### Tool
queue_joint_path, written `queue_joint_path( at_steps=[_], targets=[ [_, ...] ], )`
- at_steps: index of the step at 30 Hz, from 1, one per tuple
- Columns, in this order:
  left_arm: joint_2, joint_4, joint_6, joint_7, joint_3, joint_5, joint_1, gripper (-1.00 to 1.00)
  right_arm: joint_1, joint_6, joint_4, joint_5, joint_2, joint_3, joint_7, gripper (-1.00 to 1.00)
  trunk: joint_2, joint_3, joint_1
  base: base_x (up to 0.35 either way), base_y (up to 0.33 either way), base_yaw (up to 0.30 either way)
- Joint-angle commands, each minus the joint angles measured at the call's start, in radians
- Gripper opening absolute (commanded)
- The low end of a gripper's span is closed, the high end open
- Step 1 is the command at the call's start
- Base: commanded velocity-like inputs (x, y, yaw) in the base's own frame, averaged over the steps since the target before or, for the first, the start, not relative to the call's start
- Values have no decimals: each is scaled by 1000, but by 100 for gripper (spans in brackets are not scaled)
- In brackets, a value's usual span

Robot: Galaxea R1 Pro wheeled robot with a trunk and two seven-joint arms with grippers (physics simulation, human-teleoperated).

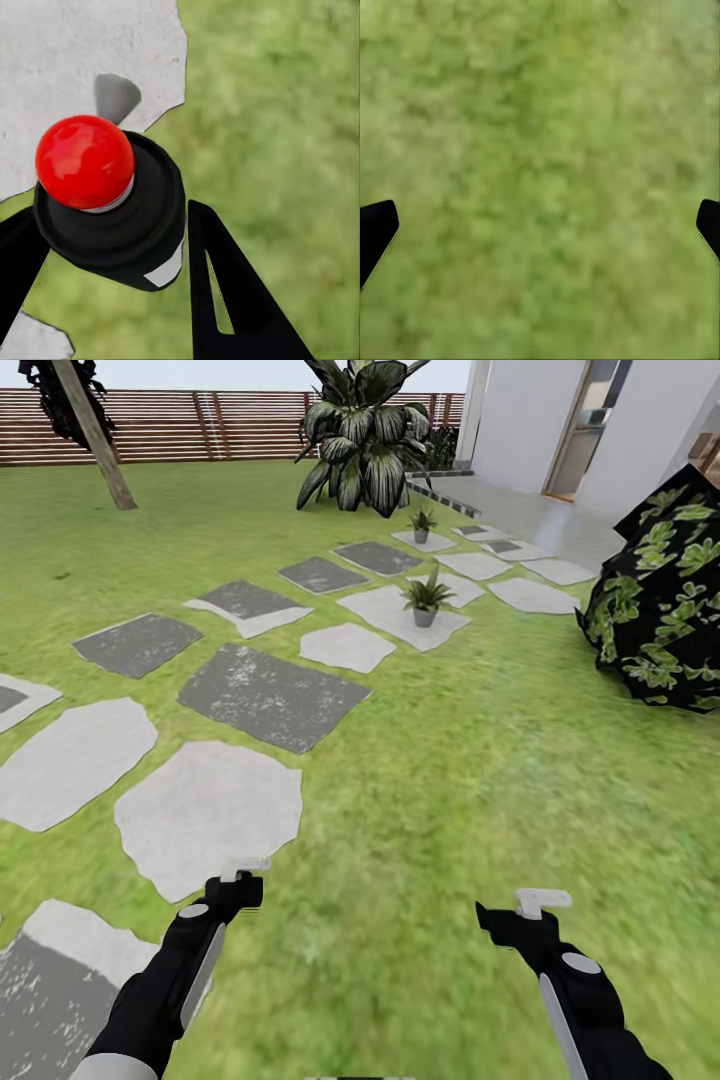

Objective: Pick up the pesticide atomizer in the garden and spray insectifuge to fully cover both potted plants in the garden.

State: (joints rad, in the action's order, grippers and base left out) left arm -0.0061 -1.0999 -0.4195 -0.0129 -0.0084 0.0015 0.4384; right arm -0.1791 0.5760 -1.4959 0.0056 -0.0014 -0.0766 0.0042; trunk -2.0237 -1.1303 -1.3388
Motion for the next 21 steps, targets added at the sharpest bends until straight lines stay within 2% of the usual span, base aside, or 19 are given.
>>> queue_joint_path(
  at_steps=[1,21],
  targets=[
    [0,-1,-5,-1,0,0,0,-100,0,5,-1,1,0,0,0,100,0,-1,-1,341,0,0],
    [0,-1,-5,-1,-1,0,0,-100,0,5,-1,2,0,2,0,100,0,-1,-1,341,0,0]
  ],
)
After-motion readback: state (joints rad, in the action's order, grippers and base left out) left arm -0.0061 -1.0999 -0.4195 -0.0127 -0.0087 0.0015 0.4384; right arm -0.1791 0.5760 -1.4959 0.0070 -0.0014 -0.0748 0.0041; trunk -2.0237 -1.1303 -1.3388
